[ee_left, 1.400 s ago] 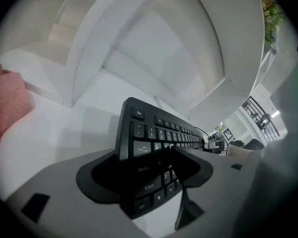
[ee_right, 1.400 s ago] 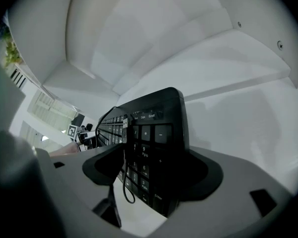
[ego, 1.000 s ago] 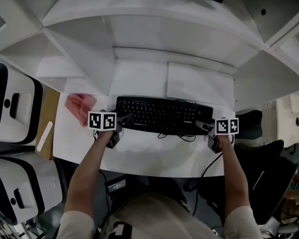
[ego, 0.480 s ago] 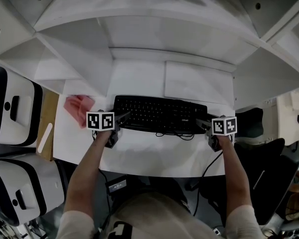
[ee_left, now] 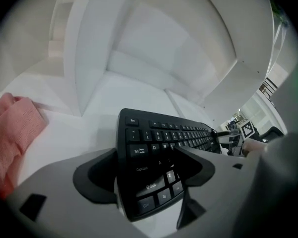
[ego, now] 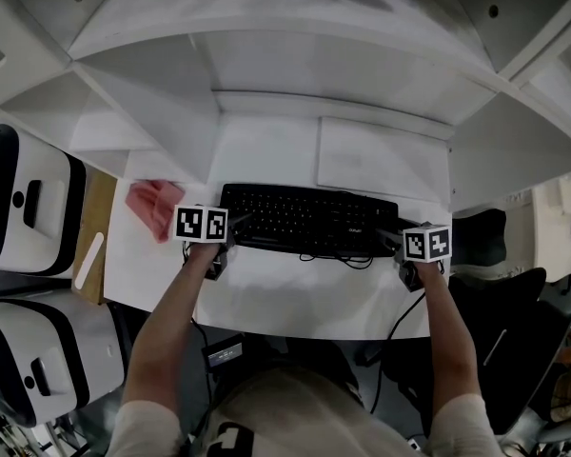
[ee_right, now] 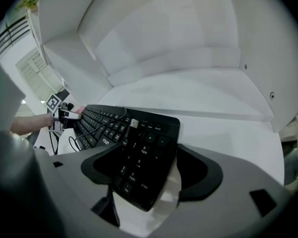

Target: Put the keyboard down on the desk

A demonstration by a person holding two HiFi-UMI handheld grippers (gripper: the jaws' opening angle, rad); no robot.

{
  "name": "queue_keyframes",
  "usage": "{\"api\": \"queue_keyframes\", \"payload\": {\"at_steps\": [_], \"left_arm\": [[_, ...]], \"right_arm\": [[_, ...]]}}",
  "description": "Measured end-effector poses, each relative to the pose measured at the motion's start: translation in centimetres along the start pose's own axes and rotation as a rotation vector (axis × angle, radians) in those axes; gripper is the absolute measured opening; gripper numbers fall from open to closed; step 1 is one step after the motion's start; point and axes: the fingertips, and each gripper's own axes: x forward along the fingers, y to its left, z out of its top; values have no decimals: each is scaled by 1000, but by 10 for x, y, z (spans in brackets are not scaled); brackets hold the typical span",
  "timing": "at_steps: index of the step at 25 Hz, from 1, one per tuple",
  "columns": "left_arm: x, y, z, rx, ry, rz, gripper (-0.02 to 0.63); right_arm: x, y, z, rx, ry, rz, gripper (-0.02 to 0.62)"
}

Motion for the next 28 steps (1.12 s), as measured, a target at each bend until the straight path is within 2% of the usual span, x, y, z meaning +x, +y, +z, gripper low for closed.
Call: {"api": "queue_keyframes", "payload": {"at_steps": [4,10,15,18,21,28], "left_arm": [[1,1,0,-3,12,19,351],[4,8,-1,45,38,128,365],[4,7,4,199,59,204,364],[2,8,6,197,54,190,364],[-7,6,10,207,13,175,364],[-39,-32,5,186,-132,-7,364]], "right_arm": [[0,0,0,7,-10,-10,354],[0,1,2,9,-29,-22,354],[1,3,2,18,-23,-22,354],[-1,3,2,28,-32,-23,354],[-10,0,8,41,-81,-41,354],[-40,22,23,53,-234,-38,354]]}}
